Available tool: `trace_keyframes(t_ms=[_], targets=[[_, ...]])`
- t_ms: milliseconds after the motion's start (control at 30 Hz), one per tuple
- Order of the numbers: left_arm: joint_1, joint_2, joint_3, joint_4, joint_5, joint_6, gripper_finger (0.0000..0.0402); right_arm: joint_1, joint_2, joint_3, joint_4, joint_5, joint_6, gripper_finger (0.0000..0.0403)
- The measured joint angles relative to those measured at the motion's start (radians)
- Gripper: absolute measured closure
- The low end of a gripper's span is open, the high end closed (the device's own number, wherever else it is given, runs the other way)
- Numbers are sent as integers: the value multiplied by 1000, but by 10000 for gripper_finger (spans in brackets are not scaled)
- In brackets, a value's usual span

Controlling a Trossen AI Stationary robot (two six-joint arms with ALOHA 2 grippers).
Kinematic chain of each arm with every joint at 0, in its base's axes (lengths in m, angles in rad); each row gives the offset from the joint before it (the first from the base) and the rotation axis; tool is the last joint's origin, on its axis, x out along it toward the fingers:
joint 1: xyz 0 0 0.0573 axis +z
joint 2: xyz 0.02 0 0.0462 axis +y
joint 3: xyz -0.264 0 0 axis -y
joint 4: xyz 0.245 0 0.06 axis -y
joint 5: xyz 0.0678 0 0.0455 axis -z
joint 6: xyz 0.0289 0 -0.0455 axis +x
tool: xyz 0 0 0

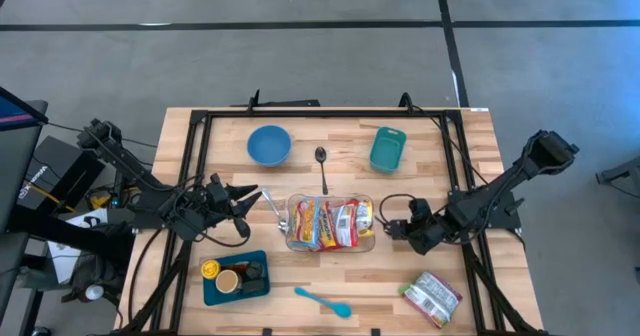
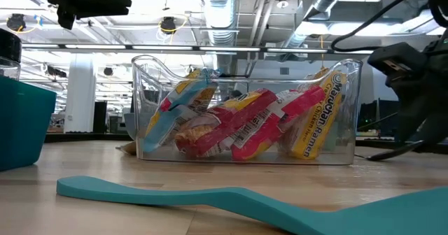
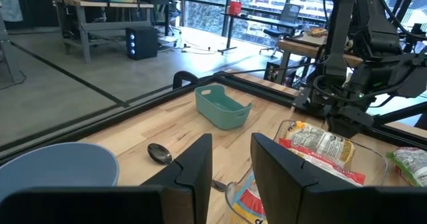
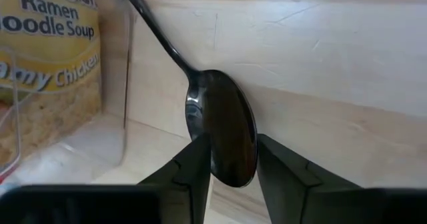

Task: Pick & Place Food Item
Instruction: Put the bottom black spoon into the blue bin

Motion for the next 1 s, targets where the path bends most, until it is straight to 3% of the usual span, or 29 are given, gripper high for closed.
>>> trace_keyframes(t_ms=[733, 1000], targets=[[0, 0, 0, 0, 0, 0, 302, -20, 16, 2, 4, 2, -8, 397], [0, 0, 0, 0, 0, 0, 302, -17, 53, 3, 11, 7, -15, 391]])
